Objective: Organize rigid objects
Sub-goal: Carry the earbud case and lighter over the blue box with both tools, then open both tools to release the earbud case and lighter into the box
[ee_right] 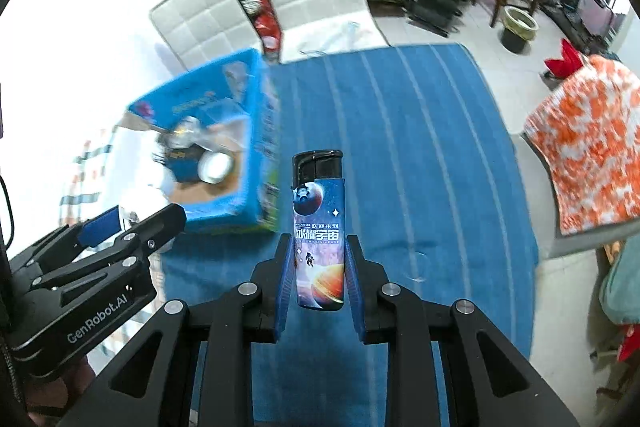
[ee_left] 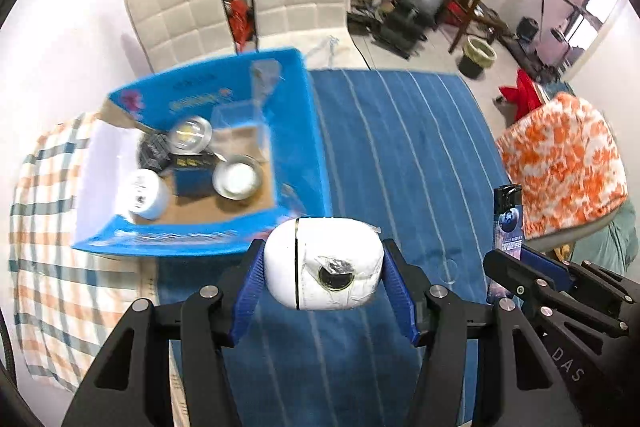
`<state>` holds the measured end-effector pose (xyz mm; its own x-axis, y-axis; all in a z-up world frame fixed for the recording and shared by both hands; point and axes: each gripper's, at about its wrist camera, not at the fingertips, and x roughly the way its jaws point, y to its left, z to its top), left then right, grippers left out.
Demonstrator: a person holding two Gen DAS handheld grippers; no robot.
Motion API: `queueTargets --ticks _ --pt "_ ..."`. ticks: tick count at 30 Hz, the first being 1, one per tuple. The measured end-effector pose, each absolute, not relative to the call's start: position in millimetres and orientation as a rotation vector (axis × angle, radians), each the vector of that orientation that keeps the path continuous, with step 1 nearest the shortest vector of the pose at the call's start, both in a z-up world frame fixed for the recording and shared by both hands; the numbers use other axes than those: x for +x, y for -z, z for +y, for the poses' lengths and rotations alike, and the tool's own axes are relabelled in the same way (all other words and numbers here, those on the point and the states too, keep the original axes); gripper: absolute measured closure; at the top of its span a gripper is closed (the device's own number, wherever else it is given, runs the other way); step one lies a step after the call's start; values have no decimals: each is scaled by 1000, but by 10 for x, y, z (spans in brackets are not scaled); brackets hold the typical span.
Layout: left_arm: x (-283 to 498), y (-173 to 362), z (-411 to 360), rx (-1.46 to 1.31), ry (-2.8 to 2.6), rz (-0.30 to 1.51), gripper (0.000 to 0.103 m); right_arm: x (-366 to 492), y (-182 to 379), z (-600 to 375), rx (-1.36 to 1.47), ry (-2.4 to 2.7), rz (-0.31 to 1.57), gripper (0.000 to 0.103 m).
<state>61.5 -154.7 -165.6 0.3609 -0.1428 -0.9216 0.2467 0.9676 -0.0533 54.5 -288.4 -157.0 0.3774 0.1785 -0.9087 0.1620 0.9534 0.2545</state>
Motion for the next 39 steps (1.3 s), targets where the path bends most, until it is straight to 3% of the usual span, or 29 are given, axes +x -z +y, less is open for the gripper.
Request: queueTargets --ticks 9,15,29,39 --pt "888 1322 -726 58 175 1113 49 969 1326 -2011 319 -122 1153 76" --pt "1218 1402 -145 -33 124 1135 49 1414 1572 -1603 348 -184 1196 76" --pt "1963 2740 468 -258 179 1448 49 2166 2905 -1340 448 -154 1416 76" --pt "2059 3253 369 -225 189 1559 49 2277 3366 -1247 403 -113 1498 76"
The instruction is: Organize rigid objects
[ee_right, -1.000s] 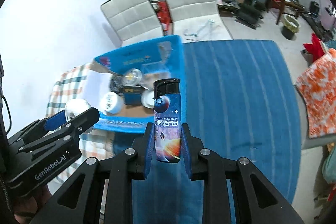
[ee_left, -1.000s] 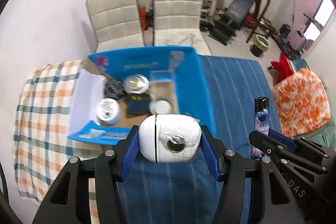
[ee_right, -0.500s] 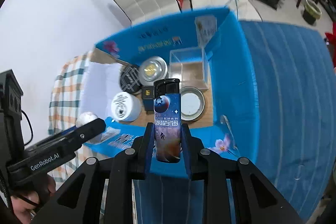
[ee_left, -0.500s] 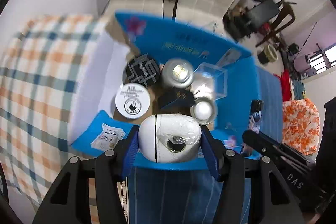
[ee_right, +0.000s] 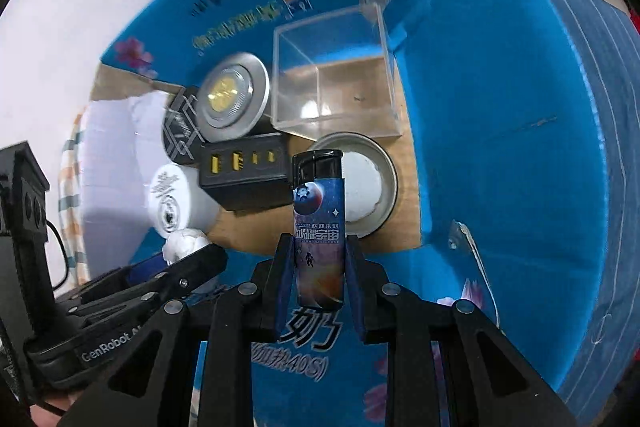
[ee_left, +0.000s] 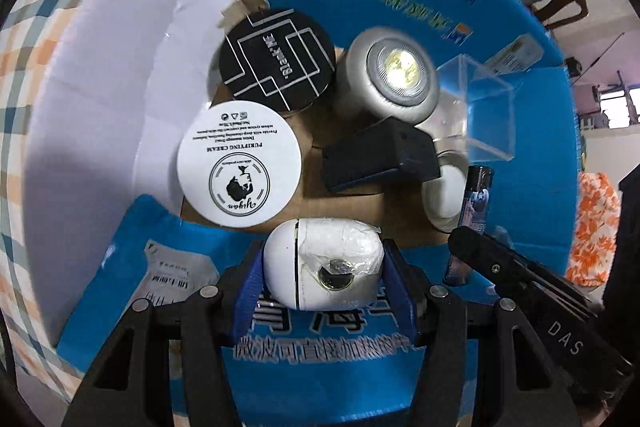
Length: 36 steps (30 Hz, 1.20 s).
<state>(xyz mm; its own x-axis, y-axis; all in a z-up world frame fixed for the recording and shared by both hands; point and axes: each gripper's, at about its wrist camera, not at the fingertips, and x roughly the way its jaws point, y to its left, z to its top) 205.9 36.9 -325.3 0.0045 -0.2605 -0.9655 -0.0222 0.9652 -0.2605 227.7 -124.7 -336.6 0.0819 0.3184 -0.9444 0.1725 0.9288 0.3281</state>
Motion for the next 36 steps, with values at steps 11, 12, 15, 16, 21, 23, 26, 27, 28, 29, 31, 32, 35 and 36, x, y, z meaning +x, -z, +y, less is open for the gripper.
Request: queueTargets --ticks 11,12,15,16,21,23,26,27,28,29,31,32,35,36 --pt "2096 3442 274 -150 193 1594 49 2266 3562 -1222 343 -76 1538 75" --pt "2090 3439 271 -146 188 1594 49 2270 3571 -1218 333 -70 1539 75" --pt "2105 3405 205 -112 167 1595 49 2268 3540 -1232 296 -50 1535 69" --pt "2101 3388 175 -94 159 1594 49 2261 3517 -1249 286 -44 1531 66" --pt "2034 3239 129 -41 139 1575 49 2206 3370 -1300 257 -30 1503 44" --pt "2028 3156 142 -32 128 1562 46 2154 3309 -1298 239 -35 1488 39" --pt "2017 3013 215 -28 113 1526 25 2106 3208 -1277 220 -31 1470 26" --pt "2013 2954 239 -23 100 1513 12 2084 3158 -1272 205 -23 1458 21" --pt "2008 2911 262 -16 91 1503 6 2069 3124 -1270 196 -20 1450 17" --pt "2004 2874 280 -9 81 1493 4 2052 3073 -1274 185 -17 1439 8" --pt "1982 2778 361 -4 60 1474 1 2012 2960 -1261 170 -9 1411 0" --pt "2010 2741 401 -7 52 1469 1 1995 2891 -1246 165 -4 1400 0" --pt "2019 2642 519 -17 35 1456 1 1966 2662 -1220 152 6 1368 0" --pt "1996 2586 542 -18 28 1445 1 1935 2553 -1240 154 6 1356 0"
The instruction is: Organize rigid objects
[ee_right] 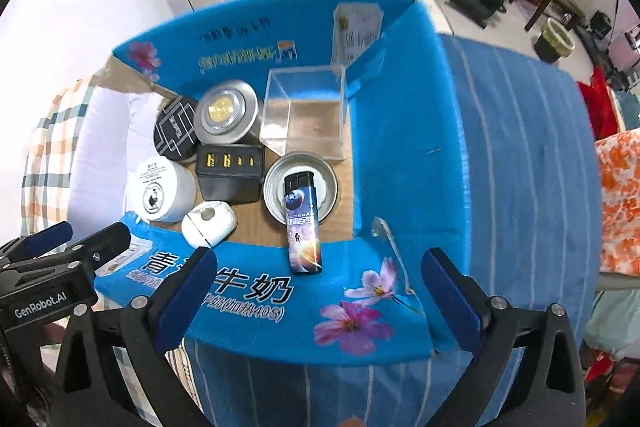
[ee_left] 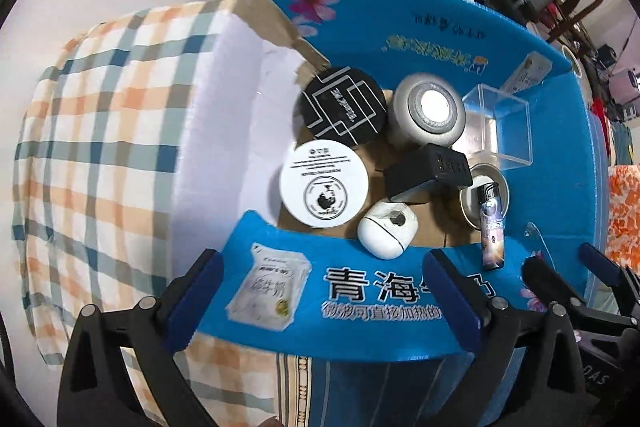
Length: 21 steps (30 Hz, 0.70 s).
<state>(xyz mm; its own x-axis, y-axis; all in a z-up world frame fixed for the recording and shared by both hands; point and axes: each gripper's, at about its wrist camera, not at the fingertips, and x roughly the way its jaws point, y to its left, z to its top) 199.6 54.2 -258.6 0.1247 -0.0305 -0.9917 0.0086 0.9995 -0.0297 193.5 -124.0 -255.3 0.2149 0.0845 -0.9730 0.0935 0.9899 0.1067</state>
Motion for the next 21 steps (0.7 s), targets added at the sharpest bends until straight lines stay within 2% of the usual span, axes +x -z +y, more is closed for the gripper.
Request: queueTargets --ticks 5,14,21 --pt "1832 2219 603 9 11 1361 1 1693 1881 -1294 166 0 1274 0" --pt "1374 945 517 26 37 1131 1 1127 595 -1315 161 -19 1063 0" --pt "1027 351 473 42 53 1031 1 768 2 -1346 180 -48 997 0"
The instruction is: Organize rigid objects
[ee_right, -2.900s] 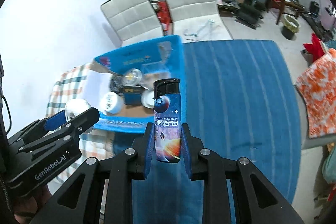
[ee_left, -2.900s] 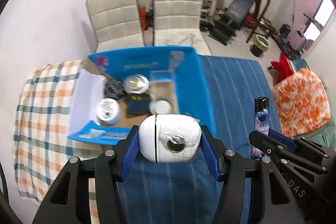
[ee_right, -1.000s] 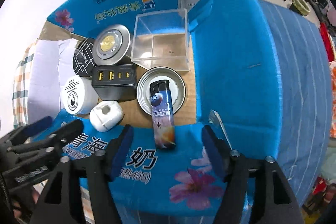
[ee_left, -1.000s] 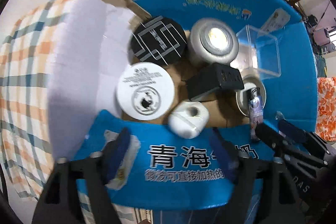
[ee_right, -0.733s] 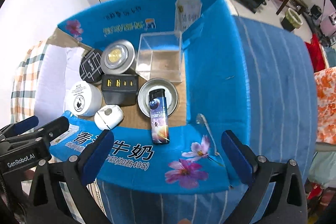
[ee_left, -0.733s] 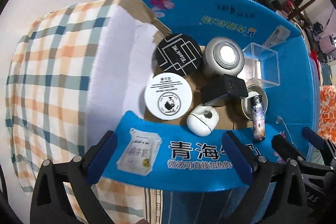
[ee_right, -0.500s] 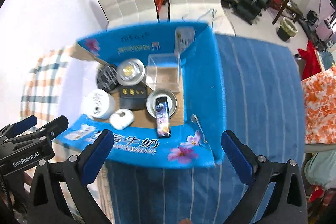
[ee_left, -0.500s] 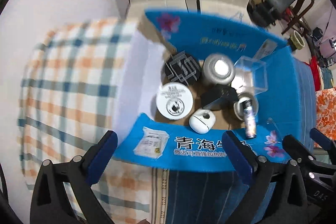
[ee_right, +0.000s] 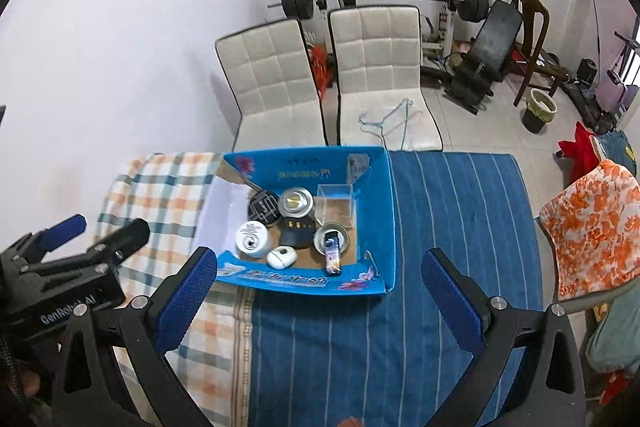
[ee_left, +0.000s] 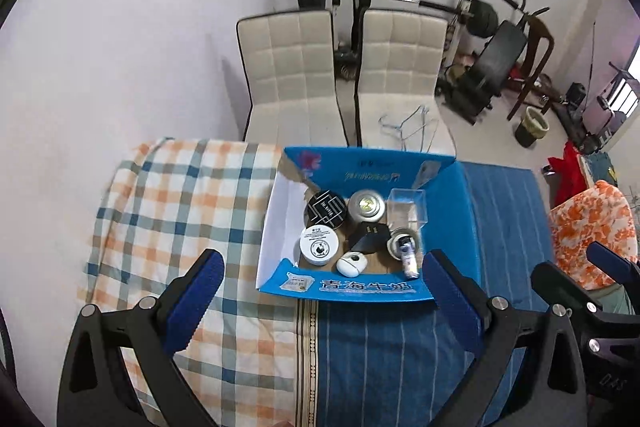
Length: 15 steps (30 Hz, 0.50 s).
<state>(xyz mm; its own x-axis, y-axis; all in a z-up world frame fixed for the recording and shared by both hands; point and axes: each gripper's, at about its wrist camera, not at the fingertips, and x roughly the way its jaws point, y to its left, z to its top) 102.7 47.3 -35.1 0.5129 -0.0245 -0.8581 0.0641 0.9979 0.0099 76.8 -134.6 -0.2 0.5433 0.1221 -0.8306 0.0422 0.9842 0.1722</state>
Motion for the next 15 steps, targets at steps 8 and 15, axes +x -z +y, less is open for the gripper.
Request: queueTargets --ticks 8,15 --pt "699 37 427 39 75 989 1 438 -370 -1365 181 -58 955 0" --pt "551 -103 538 27 53 969 1 288 -461 -1376 169 -35 949 0"
